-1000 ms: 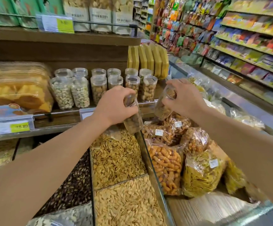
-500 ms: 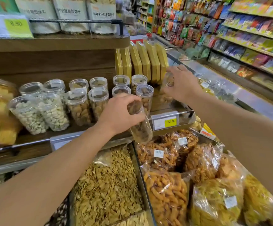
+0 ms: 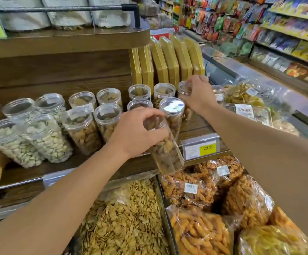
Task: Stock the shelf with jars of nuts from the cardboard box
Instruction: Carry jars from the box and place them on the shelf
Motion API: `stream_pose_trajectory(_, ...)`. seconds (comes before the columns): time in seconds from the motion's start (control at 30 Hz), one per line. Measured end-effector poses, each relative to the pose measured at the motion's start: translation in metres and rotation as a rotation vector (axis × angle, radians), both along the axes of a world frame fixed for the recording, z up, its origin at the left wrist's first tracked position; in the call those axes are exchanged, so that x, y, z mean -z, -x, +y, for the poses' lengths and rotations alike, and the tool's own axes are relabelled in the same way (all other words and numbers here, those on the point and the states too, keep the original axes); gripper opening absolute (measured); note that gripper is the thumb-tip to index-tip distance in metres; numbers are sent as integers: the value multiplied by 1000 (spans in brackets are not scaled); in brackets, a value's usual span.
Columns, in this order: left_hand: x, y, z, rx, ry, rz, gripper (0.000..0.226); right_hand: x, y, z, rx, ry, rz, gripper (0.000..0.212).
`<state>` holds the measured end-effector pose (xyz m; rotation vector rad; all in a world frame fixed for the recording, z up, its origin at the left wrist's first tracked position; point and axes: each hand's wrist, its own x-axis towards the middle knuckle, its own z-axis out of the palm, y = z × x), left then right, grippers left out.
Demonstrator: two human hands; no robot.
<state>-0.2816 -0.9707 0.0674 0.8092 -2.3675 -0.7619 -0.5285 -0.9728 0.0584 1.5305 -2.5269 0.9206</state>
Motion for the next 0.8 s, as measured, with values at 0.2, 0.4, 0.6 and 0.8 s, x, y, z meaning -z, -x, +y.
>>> stream_pose_trajectory(0.2, -4, -4, 6, 4, 22, 5, 45, 0, -1, 12, -37, -27, -7, 65)
stream_pose_trajectory(0.4, -32, 3, 20, 42, 110, 55, 47, 3, -9, 75, 3, -73, -43, 59)
stream_pose_trajectory(0.6, -69, 50, 24, 72, 243, 56, 51, 18, -16, 141, 11, -185, 45, 49)
stream_pose_trajectory(0.8, -65, 108, 18, 55, 364, -91, 52, 25, -19, 174, -13, -256, 233, 49)
